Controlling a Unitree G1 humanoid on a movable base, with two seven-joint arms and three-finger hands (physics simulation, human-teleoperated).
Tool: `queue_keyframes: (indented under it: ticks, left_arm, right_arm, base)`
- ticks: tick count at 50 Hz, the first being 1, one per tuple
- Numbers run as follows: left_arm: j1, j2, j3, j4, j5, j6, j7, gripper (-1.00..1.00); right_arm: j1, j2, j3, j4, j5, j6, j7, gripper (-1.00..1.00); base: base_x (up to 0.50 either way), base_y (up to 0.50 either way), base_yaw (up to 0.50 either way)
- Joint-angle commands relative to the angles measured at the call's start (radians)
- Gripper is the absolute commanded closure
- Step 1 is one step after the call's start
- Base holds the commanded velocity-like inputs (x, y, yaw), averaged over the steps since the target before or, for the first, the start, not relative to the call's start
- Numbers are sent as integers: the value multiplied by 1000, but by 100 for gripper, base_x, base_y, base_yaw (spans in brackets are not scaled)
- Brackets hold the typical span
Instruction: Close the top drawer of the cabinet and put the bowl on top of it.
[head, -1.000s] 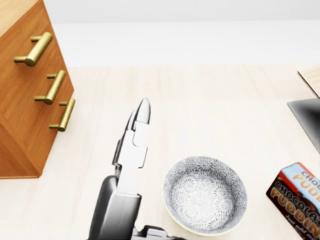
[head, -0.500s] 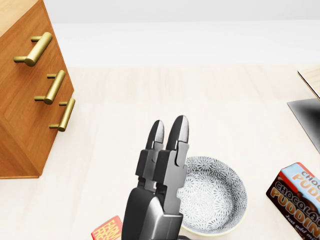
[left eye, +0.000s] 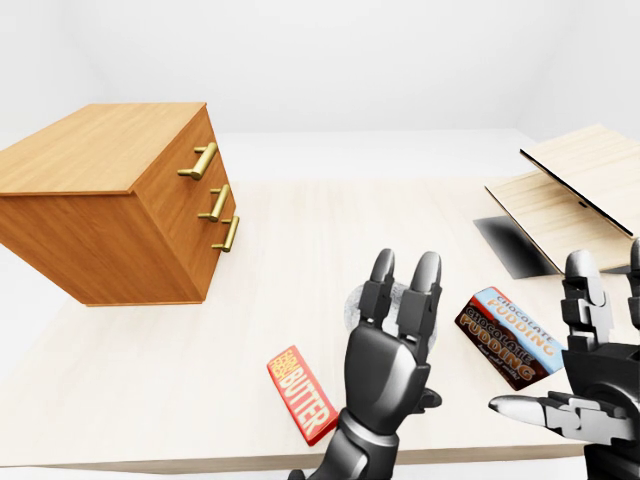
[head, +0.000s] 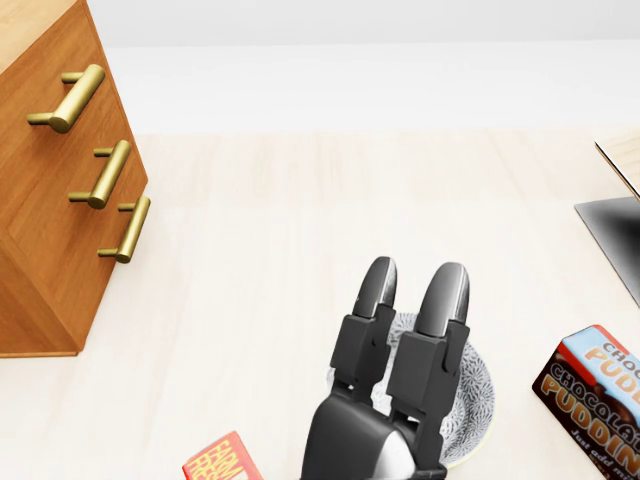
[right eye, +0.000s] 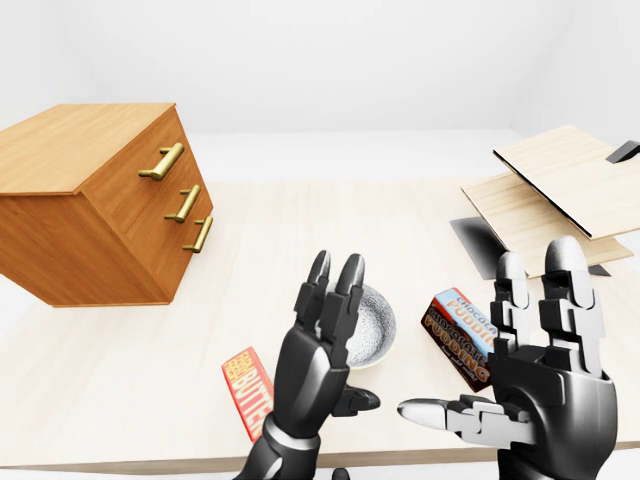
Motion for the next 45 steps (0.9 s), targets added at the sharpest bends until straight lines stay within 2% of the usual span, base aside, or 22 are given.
queue_keyframes:
  ticks: [1,11,23,28,45]
  left_arm:
    - [-16,-39,-18,59,75,0,30,-100]
    - [-39,-72,14,138,103,0,61,-100]
    - [-48,-84,50,182,107,0,61,-100]
    - [-60,-97,77,232,138,0,61,-100]
    - [-70,-113,109,317,145,0,61,-100]
  right_arm:
    - [-2,1,-2,0,0,0,2,-100]
    - [-8,-4,-13,0,11,0,0,-100]
    - [-4,2,-13,-3,11,0,6,-100]
    - [-5,0,-5,1,4,0,3,-100]
    - [-4,1,-13,-4,13,0,6,-100]
  base:
    - [0,0,0]
    - [0,0,0]
    - [0,0,0]
    - [0,0,0]
    - [0,0,0]
